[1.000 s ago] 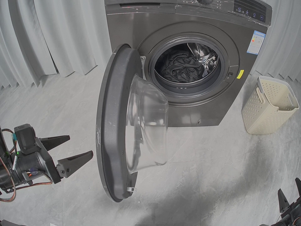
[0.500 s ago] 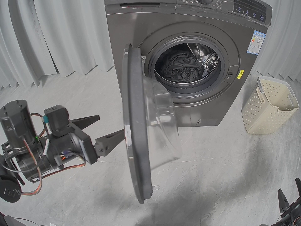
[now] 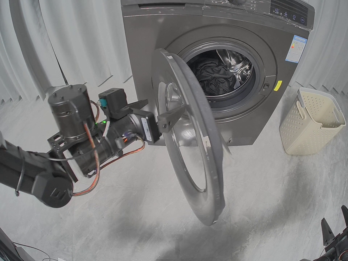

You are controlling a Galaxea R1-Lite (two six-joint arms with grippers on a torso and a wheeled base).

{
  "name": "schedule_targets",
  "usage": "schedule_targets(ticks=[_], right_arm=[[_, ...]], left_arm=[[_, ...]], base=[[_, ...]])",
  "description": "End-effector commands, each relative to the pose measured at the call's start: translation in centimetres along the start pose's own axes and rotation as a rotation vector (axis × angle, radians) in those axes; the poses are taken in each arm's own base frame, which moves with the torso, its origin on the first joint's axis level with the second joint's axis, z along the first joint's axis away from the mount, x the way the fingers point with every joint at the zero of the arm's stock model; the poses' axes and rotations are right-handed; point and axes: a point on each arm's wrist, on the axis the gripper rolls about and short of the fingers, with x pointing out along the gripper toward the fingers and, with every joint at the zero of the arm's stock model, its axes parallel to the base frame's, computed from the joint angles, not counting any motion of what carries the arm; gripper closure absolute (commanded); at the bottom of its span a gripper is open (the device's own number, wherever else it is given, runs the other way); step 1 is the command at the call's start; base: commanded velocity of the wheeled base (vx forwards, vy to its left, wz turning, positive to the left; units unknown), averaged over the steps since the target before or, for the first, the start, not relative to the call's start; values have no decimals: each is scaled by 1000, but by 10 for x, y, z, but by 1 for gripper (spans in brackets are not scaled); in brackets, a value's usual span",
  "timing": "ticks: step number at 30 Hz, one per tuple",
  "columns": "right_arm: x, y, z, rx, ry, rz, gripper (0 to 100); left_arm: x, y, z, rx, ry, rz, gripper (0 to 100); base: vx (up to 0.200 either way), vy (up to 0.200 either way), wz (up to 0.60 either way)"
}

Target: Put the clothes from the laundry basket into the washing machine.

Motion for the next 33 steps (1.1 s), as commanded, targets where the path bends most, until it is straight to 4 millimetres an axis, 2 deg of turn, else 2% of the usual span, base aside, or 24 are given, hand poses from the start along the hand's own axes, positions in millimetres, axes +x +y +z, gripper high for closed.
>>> schedule_targets(ticks=[1, 8, 14, 22, 29, 33], right_arm=[[0, 0, -4, 0, 2, 0, 0], [0, 0, -4, 0, 1, 0, 0], [0, 0, -4, 0, 1, 0, 0], [0, 0, -4, 0, 2, 0, 0], [0, 0, -4, 0, 2, 0, 0], [0, 0, -4, 0, 2, 0, 0]], left_arm=[[43, 4, -20, -3, 7, 23, 0], [65, 3, -14, -5, -39, 18, 0], [83, -1, -22, -6, -42, 20, 0], [98, -5, -21, -7, -60, 18, 0], [120, -12, -29, -12, -79, 42, 0], [136, -10, -33, -22, -97, 79, 0]], base=[[0, 0, 0], [0, 0, 0], [0, 0, 0], [0, 0, 0], [0, 0, 0], [0, 0, 0]])
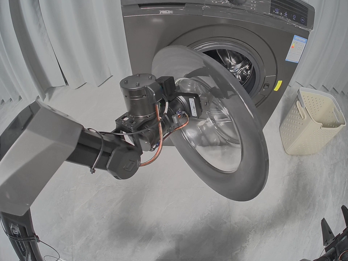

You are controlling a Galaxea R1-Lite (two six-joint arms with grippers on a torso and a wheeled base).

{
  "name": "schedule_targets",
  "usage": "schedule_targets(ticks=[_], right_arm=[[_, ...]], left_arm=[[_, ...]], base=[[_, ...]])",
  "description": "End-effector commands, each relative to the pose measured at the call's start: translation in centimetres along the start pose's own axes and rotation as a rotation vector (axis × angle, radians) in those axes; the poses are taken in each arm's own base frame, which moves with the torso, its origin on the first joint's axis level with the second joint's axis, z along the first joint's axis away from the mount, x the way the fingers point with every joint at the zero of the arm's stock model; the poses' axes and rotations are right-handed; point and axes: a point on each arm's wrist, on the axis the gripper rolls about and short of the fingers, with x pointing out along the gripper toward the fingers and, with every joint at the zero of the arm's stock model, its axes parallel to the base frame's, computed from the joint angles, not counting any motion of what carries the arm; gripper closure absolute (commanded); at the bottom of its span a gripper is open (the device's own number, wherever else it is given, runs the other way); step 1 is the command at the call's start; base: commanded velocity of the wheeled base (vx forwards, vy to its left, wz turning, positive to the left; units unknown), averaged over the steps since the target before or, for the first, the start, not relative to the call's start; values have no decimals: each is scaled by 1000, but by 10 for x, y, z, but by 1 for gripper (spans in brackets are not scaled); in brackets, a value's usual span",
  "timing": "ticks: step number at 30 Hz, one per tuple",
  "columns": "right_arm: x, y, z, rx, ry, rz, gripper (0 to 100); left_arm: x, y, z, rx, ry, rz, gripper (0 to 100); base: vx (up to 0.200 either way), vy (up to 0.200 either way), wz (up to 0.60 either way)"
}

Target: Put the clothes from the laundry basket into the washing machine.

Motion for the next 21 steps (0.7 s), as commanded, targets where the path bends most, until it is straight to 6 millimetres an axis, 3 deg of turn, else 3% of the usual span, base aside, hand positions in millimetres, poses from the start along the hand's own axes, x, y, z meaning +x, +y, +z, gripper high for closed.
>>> schedule_targets(ticks=[1, 4, 8, 12, 21], right_arm=[[0, 0, -4, 0, 2, 0, 0], [0, 0, -4, 0, 1, 1, 0], [0, 0, -4, 0, 2, 0, 0], [0, 0, -4, 0, 2, 0, 0], [0, 0, -4, 0, 1, 1, 0]], left_arm=[[16, -1, -15, -10, 0, 25, 0], [34, 3, -19, -82, -59, 120, 0], [42, 16, -21, -90, -68, 167, 0], [45, 22, -24, -92, -77, 194, 0], [45, 30, -4, -145, -151, 243, 0]], base=[[0, 0, 0], [0, 0, 0], [0, 0, 0], [0, 0, 0], [0, 0, 0]])
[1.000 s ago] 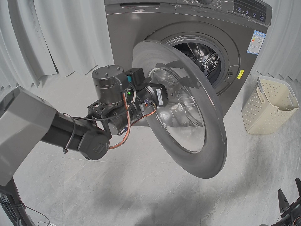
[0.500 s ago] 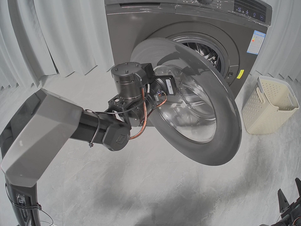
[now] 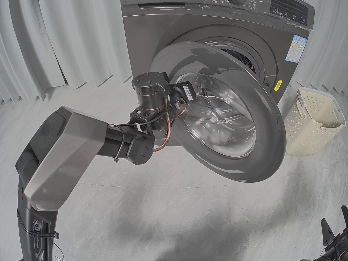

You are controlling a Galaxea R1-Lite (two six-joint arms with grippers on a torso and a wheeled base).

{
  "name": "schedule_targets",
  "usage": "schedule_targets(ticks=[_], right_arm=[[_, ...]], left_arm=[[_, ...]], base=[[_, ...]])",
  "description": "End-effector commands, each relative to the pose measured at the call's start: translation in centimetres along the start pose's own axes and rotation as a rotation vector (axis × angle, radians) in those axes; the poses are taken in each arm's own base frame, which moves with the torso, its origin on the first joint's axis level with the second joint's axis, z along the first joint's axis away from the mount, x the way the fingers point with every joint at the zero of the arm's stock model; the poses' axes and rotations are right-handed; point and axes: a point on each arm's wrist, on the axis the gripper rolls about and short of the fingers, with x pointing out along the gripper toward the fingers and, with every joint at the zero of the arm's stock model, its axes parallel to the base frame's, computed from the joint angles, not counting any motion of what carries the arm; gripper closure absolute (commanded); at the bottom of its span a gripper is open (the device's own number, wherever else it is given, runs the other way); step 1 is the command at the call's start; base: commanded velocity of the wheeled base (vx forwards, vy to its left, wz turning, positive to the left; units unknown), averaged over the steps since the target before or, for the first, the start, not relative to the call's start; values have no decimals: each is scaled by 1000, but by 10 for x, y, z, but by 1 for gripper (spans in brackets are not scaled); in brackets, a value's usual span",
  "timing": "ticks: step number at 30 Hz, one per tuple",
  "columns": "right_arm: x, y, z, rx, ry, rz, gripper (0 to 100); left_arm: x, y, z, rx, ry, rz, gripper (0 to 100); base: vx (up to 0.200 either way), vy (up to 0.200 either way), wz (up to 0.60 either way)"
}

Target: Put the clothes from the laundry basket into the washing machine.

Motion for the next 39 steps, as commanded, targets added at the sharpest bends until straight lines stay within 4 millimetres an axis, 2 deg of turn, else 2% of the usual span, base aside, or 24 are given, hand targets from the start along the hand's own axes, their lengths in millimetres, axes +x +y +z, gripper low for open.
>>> schedule_targets(ticks=[1, 9, 13, 19, 23, 24, 28, 32, 37, 39], right_arm=[[0, 0, -4, 0, 2, 0, 0], [0, 0, -4, 0, 1, 1, 0], [0, 0, -4, 0, 2, 0, 0], [0, 0, -4, 0, 2, 0, 0], [0, 0, -4, 0, 2, 0, 0], [0, 0, -4, 0, 1, 1, 0], [0, 0, -4, 0, 2, 0, 0], [0, 0, -4, 0, 2, 0, 0], [0, 0, -4, 0, 2, 0, 0], [0, 0, -4, 0, 1, 1, 0]], left_arm=[[-7, -2, 10, -8, -14, -2, 0], [-56, -25, 24, -2, 73, -74, 0], [-70, -33, 32, -12, 79, -142, 0], [-62, -34, 45, -34, 11, -177, 0], [-57, -32, 46, -37, -6, -168, 0], [-47, -31, 40, -36, -14, -146, 0], [-30, -26, 28, -35, -47, -73, 0], [-21, -20, 22, -32, -62, -41, 0], [-27, -17, 24, -26, -48, -26, 0], [-45, -20, 37, -24, -28, -31, 0]], base=[[0, 0, 0], [0, 0, 0], [0, 0, 0], [0, 0, 0], [0, 0, 0], [0, 0, 0], [0, 0, 0], [0, 0, 0], [0, 0, 0], [0, 0, 0]])
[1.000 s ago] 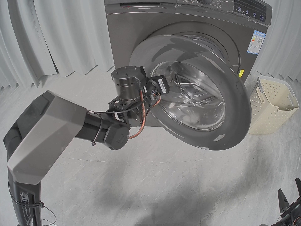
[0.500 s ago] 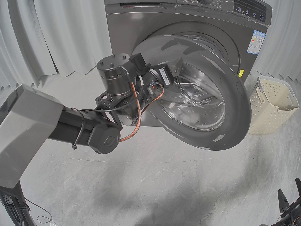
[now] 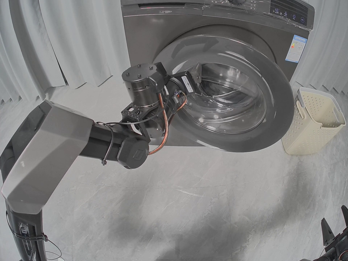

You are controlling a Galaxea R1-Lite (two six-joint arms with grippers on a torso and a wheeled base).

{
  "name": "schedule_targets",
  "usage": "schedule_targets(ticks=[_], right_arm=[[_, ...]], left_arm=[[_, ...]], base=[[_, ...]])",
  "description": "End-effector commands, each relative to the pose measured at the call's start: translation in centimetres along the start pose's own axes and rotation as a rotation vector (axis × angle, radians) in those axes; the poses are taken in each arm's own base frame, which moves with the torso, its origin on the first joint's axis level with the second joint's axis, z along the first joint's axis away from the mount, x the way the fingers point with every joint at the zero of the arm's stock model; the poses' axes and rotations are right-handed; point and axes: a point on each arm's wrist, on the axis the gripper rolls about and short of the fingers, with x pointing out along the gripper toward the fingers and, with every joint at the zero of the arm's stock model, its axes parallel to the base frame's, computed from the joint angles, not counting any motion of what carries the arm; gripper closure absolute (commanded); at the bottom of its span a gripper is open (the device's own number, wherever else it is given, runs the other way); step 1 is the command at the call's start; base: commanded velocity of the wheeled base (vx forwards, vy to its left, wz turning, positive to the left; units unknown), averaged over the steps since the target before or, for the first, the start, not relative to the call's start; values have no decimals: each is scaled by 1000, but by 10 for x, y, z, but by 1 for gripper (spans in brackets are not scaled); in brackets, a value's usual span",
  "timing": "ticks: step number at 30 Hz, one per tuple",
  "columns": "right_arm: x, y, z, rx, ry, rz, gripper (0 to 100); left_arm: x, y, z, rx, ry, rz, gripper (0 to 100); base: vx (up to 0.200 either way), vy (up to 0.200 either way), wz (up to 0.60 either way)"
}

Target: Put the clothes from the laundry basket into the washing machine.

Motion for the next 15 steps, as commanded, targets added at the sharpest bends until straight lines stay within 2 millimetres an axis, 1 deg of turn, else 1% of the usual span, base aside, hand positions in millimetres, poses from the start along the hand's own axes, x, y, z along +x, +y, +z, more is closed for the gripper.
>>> schedule_targets(ticks=[1, 2, 4, 5, 6, 7, 8, 10, 11, 12, 13, 15], right_arm=[[0, 0, -4, 0, 1, 1, 0], [0, 0, -4, 0, 1, 1, 0], [0, 0, -4, 0, 1, 1, 0], [0, 0, -4, 0, 1, 1, 0], [0, 0, -4, 0, 2, 0, 0], [0, 0, -4, 0, 1, 1, 0], [0, 0, -4, 0, 2, 0, 0], [0, 0, -4, 0, 2, 0, 0], [0, 0, -4, 0, 2, 0, 0], [0, 0, -4, 0, 2, 0, 0], [0, 0, -4, 0, 2, 0, 0], [0, 0, -4, 0, 2, 0, 0]], left_arm=[[-28, -2, 18, 13, 45, 3, 0], [-37, -2, 20, 17, 66, 0, 0], [-72, -5, 30, 28, 130, -25, 0], [-86, -6, 33, 33, 154, -34, 0], [-95, -5, 35, 37, 169, -41, 0], [-130, -1, 42, 51, 228, -71, 0], [-145, 1, 45, 60, 250, -83, 0], [-190, 9, 54, 84, 298, -115, 0], [-205, 13, 56, 93, 312, -123, 0], [-205, 13, 56, 93, 312, -123, 0], [-242, 23, 63, 116, 334, -146, 0], [-270, 34, 70, 135, 330, -155, 0]], base=[[0, 0, 0], [0, 0, 0], [0, 0, 0], [0, 0, 0], [0, 0, 0], [0, 0, 0], [0, 0, 0], [0, 0, 0], [0, 0, 0], [0, 0, 0], [0, 0, 0], [0, 0, 0]])
